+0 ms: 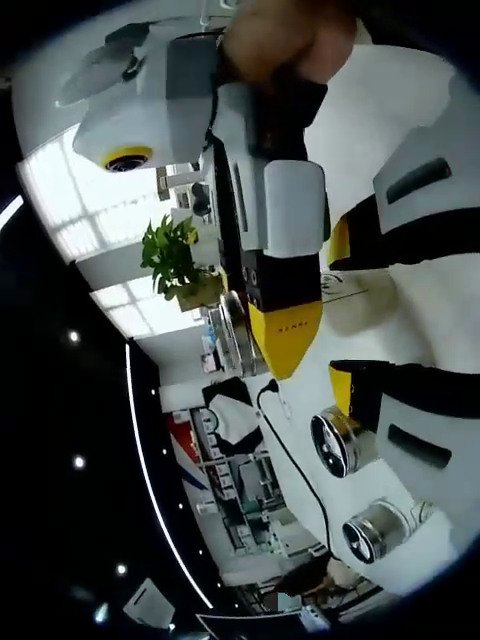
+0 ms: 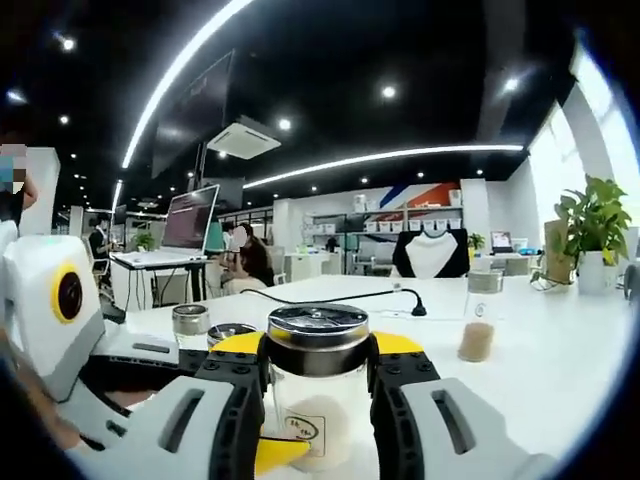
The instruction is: Rotate the seasoning bottle until the label or dispensing opening points toward the visible target arrow and the bottle remains upright within the marked orientation range
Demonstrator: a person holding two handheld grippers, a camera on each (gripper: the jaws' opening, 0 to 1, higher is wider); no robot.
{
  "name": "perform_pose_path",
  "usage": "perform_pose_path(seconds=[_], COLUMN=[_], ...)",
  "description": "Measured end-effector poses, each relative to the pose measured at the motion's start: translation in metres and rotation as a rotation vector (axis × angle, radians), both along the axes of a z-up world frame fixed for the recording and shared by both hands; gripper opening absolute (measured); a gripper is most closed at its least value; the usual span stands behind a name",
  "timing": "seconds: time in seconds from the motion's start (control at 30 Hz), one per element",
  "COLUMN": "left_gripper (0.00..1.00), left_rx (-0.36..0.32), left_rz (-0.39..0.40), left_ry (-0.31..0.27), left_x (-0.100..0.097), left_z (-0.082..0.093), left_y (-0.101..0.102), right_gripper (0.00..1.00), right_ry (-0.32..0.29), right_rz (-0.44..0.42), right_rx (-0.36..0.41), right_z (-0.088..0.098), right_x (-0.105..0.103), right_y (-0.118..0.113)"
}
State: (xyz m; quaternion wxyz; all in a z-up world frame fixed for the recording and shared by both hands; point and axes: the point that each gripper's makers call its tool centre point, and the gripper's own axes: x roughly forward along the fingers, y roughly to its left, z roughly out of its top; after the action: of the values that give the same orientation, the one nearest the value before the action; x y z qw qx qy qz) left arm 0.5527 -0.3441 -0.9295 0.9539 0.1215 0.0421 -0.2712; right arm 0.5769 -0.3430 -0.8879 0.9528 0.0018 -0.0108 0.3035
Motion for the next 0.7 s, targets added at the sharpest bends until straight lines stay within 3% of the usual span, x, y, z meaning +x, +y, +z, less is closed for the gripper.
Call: perform_pose_path(seconds=[0.33,0.43,0.6,0.7], left_gripper=[0.41,0.43,0.44,0.46], left_rx=[0.006,0.014,0.003,0.001], left_rz=[0.002,0.002,-0.010,-0.015], left_ry=[0.001,-0.001,-0.005,-0.004], left_x=[-0.001,-0.002,-0.004,-0.005], left_z=[0.006,0.009,0.014,0.018], left_y=[0.001,-0.001,-0.004,-0.005], right_gripper=[0.41,0.42,0.43,0.44], right_ry=[0.039,0.025,0.020,-0.002], right_rz=[0.033,0.028,0.038,0.045], right_rx=[0.021,-0.015,0.005,-0.034], right_z=[0.000,0.001,0.012,0.021], right_x=[0.001,-0.001,-0.005,-0.006], right_y=[-0.004,-0.007,-0.013,-0.017])
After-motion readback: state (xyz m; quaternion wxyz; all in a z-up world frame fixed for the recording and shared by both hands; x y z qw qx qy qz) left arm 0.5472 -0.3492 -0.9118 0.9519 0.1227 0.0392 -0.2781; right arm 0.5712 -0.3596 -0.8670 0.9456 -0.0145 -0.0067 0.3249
